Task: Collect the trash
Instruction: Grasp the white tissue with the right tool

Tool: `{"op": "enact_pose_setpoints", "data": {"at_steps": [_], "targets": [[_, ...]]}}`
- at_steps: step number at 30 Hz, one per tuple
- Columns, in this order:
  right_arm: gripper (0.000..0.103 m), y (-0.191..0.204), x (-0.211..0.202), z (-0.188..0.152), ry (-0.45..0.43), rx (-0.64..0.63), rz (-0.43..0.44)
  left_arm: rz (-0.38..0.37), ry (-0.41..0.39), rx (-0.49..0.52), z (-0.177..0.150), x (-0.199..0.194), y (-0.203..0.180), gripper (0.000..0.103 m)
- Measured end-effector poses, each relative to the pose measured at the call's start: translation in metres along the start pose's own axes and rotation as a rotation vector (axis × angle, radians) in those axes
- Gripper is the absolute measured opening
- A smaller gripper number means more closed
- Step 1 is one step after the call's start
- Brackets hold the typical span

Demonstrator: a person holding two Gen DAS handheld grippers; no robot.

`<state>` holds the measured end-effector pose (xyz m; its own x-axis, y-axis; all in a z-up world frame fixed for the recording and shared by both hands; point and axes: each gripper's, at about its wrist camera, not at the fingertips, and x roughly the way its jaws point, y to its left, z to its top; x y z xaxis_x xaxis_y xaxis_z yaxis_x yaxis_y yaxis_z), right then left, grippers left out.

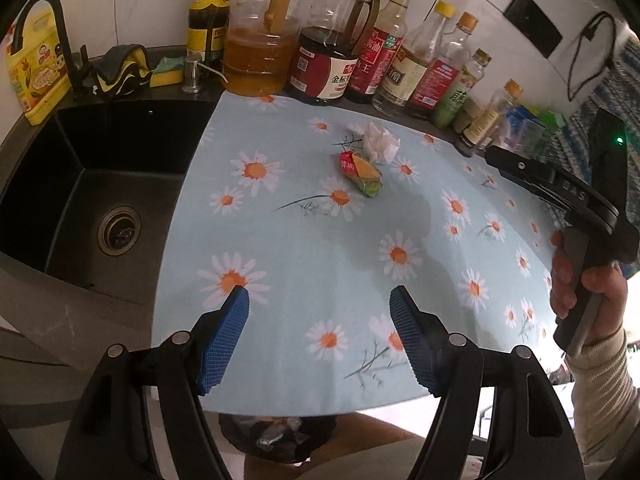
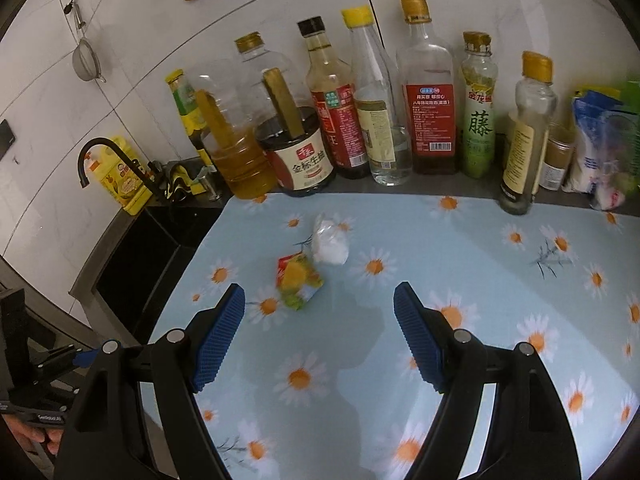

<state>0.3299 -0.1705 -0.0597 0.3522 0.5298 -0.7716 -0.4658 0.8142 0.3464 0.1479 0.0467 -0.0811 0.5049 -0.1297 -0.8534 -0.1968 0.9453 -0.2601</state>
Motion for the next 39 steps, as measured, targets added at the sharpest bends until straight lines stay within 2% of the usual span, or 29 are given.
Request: {"op": "enact_pose_setpoints", "data": {"at_steps": [10, 16, 23, 24, 26, 29, 39], "targets": [[0.076, -0.043, 0.081, 0.024, 0.089, -0.034, 0.066, 0.066, 0.068, -0.04, 0.01, 0.036, -0.031, 0.071], [0.076, -0.038, 0.125, 0.032, 0.124, -0.081, 0.132, 0.1, 0.104, -0.066, 0.005, 0.054, -0.043, 0.071], [0.076, -0.037, 0.162, 0.043, 0.157, -0.104, 0.156, 0.129, 0.127, -0.09, 0.0, 0.067, -0.052, 0.071], [0.074, -0.036, 0.166, 0.043, 0.16, -0.111, 0.156, 0.131, 0.127, -0.094, 0.0, 0.068, -0.053, 0.071], [0.056, -0.035, 0.176, 0.042, 0.183, -0.123, 0.172, 0.136, 0.128, -0.097, 0.001, 0.07, -0.054, 0.071], [0.046, -0.035, 0.179, 0.041, 0.185, -0.142, 0.185, 0.142, 0.127, -0.094, 0.003, 0.071, -0.056, 0.071], [0.046, -0.047, 0.146, 0.037, 0.149, -0.138, 0.201, 0.138, 0.111, -0.077, 0.021, 0.083, -0.062, 0.071]]}}
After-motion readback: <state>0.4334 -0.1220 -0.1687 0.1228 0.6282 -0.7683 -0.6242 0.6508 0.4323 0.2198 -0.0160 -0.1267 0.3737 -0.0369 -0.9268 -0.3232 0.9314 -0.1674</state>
